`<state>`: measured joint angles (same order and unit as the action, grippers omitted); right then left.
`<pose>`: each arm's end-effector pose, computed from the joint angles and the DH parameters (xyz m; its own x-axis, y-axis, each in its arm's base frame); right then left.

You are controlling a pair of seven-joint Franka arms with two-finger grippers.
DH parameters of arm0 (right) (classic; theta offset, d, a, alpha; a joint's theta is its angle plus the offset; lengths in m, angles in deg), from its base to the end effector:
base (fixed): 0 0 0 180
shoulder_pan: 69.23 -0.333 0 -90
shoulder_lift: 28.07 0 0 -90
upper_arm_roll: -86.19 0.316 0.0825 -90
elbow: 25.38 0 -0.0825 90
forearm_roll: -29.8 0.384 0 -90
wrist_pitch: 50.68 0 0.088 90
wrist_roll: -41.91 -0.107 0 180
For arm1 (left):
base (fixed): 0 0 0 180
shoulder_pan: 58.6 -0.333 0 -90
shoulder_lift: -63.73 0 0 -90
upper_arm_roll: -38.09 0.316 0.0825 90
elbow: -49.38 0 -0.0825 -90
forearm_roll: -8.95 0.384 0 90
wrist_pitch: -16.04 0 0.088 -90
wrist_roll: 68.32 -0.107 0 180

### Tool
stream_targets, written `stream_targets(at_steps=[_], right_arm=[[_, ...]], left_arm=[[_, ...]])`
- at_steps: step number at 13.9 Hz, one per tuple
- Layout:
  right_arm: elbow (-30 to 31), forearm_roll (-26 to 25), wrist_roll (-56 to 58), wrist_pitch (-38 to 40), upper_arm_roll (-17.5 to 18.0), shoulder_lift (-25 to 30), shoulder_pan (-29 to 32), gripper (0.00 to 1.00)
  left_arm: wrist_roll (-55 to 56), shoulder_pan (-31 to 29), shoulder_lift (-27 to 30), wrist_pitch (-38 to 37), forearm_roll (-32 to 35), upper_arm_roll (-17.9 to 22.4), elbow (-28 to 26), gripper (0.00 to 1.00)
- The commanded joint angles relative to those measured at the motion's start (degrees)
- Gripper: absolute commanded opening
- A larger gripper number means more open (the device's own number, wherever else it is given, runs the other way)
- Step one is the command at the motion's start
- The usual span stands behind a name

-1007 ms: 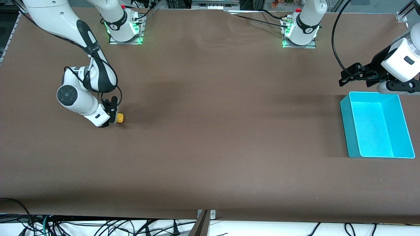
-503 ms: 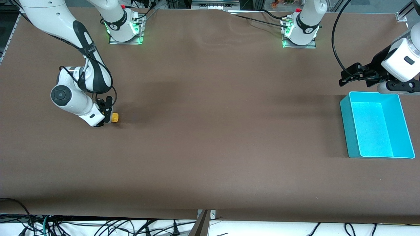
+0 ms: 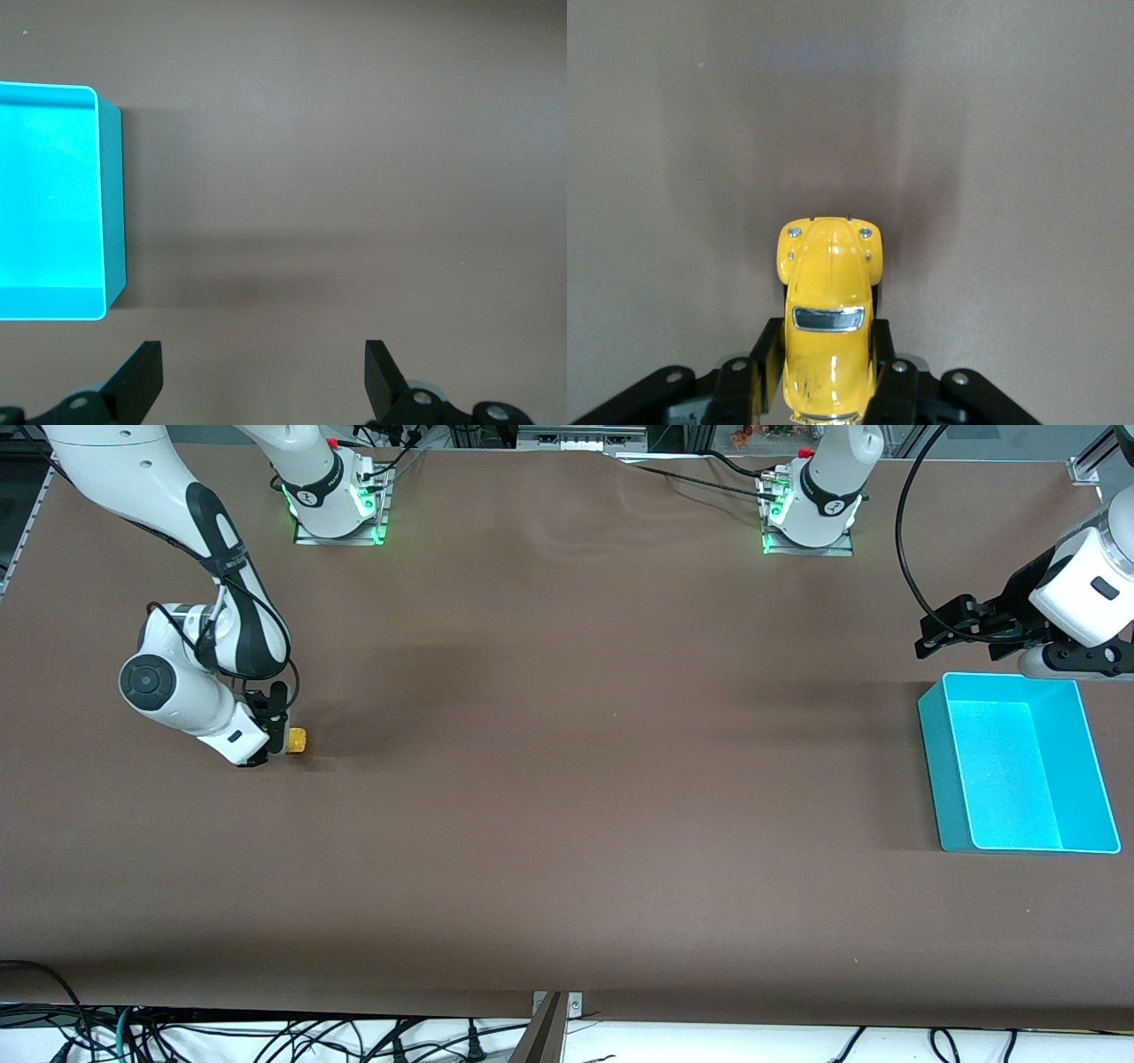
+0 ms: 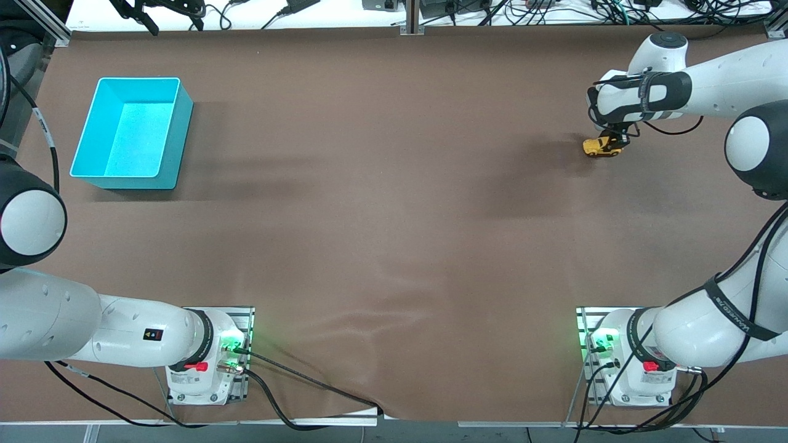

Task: Wind and store yellow beetle car
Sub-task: 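Drag the held car backward along the table with the right gripper, then open the right gripper to release the car and lift away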

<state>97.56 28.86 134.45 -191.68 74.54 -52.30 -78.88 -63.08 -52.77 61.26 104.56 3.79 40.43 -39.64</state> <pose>0.5592 -0.0209 0.1983 -0.0405 0.9954 -0.0873 0.9940 0.0312 -0.1045 0.5627 -0.0447 0.6067 0.9978 0.0280 -0.0595 0.0329 -0.9960 0.0831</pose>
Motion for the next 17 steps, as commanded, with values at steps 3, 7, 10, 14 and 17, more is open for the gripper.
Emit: stream_targets(at_steps=[3,7,10,14,17], right_arm=[[2.4,-0.5,3.2,0.7,-0.2,-0.1,0.7,0.99],[1.7,-0.5,4.4,5.5,0.2,2.8,0.4,1.00],[1.1,-0.2,3.5,9.3,0.3,4.6,0.4,1.00],[-1.8,0.1,1.4,11.3,0.3,4.8,0.2,1.00],[-4.3,0.2,-7.3,11.4,0.7,4.6,-0.5,1.00]], left_arm=[[0.6,-0.2,1.1,0.8,0.2,-0.1,-1.2,1.00],[0.6,-0.2,1.1,0.8,0.2,-0.1,-1.2,1.00],[0.6,-0.2,1.1,0.8,0.2,-0.1,-1.2,1.00],[0.6,-0.2,1.1,0.8,0.2,-0.1,-1.2,1.00],[0.5,-0.2,1.1,0.8,0.2,-0.1,-1.2,1.00]])
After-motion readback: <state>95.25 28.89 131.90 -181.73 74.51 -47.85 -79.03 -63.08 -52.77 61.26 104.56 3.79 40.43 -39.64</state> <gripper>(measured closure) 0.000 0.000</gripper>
